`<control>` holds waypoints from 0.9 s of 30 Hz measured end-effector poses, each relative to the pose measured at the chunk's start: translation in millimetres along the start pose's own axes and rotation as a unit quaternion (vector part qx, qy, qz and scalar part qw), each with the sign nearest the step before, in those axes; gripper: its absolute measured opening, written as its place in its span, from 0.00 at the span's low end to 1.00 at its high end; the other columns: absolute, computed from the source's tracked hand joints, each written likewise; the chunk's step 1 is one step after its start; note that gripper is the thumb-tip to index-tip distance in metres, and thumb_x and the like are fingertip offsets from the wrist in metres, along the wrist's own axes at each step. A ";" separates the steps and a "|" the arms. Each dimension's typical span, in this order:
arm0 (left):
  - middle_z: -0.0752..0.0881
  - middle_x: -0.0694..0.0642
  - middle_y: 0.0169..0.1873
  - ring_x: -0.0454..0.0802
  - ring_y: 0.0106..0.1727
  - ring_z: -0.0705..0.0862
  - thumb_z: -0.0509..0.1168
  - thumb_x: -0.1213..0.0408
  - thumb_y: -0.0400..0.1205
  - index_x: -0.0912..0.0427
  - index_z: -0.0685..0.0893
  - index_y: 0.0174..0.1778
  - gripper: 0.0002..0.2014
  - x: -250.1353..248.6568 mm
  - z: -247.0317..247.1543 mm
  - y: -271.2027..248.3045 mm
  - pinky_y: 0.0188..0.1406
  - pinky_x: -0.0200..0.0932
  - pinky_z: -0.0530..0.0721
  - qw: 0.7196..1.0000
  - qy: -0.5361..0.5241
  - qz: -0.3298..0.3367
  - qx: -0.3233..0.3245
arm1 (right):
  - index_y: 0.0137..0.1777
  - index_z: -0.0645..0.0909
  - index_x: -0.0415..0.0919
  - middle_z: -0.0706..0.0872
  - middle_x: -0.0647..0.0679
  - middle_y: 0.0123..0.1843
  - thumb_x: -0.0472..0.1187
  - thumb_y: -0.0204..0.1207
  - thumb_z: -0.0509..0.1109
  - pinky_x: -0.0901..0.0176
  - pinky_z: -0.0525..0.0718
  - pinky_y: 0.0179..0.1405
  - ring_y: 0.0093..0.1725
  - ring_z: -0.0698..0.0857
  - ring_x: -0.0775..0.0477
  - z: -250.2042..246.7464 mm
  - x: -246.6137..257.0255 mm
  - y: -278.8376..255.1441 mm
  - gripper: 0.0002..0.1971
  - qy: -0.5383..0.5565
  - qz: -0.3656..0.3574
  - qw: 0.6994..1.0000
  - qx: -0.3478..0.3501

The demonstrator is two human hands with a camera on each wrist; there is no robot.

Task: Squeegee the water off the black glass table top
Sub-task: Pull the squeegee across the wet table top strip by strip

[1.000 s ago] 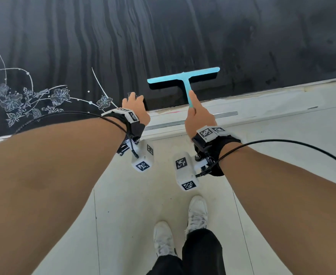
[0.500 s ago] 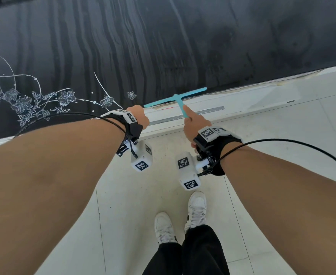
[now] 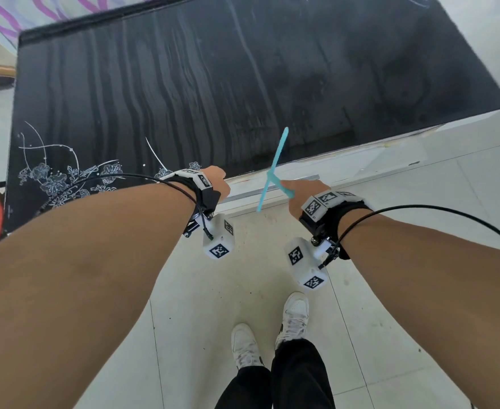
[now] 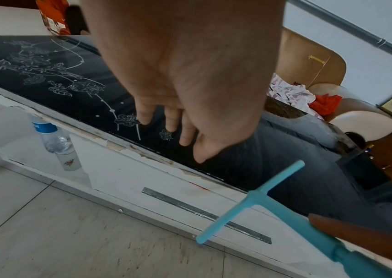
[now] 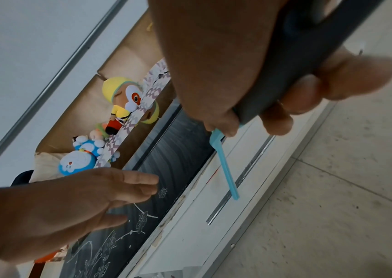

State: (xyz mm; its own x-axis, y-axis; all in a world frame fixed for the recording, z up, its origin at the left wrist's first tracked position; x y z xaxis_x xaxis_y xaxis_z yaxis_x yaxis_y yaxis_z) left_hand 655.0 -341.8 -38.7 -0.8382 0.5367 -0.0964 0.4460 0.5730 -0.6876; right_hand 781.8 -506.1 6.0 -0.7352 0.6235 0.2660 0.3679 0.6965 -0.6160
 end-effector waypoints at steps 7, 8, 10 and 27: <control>0.67 0.58 0.80 0.61 0.78 0.69 0.60 0.59 0.83 0.56 0.64 0.81 0.29 -38.3 -43.4 4.6 0.77 0.52 0.69 1.000 -0.019 0.007 -0.003 | 0.76 0.73 0.49 0.84 0.43 0.54 0.35 0.76 0.66 0.55 0.82 0.47 0.49 0.84 0.40 -62.7 -4.4 7.2 0.27 -0.107 -0.040 0.993 0.018; 0.66 0.58 0.80 0.61 0.78 0.69 0.60 0.59 0.83 0.56 0.64 0.82 0.29 -43.9 -51.4 5.3 0.77 0.52 0.69 1.000 -0.017 0.007 -0.005 | 0.76 0.73 0.50 0.83 0.44 0.51 0.35 0.76 0.66 0.55 0.80 0.44 0.47 0.84 0.40 -71.9 -5.1 10.9 0.27 -0.111 -0.043 0.993 0.019; 0.66 0.57 0.80 0.61 0.78 0.69 0.60 0.59 0.83 0.56 0.64 0.82 0.29 -56.0 -71.0 7.0 0.76 0.52 0.70 1.000 -0.014 0.006 -0.010 | 0.74 0.74 0.51 0.81 0.46 0.48 0.36 0.76 0.66 0.55 0.80 0.42 0.44 0.83 0.41 -95.7 -8.9 16.7 0.26 -0.105 -0.043 0.994 0.007; 0.70 0.57 0.78 0.59 0.76 0.72 0.61 0.64 0.83 0.56 0.64 0.81 0.29 -100.5 -230.6 104.2 0.74 0.48 0.71 0.991 -0.106 0.011 -0.083 | 0.68 0.73 0.47 0.84 0.46 0.47 0.38 0.77 0.65 0.53 0.83 0.38 0.41 0.84 0.43 -246.6 -16.2 133.5 0.19 0.014 0.001 0.995 -0.100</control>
State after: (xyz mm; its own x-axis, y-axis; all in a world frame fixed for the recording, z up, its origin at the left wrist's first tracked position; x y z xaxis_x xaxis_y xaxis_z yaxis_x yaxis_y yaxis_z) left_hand 858.1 -193.2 65.4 -0.8672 0.4177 -0.2712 0.4953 0.6668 -0.5568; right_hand 983.2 -335.8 102.3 -0.7189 0.6329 0.2874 0.4778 0.7502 -0.4570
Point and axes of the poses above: each hand's wrist, its own y-axis towards the middle knuckle, its own z-axis out of the palm, x = y × z, the point moved 7 cm from there along y, towards the middle knuckle
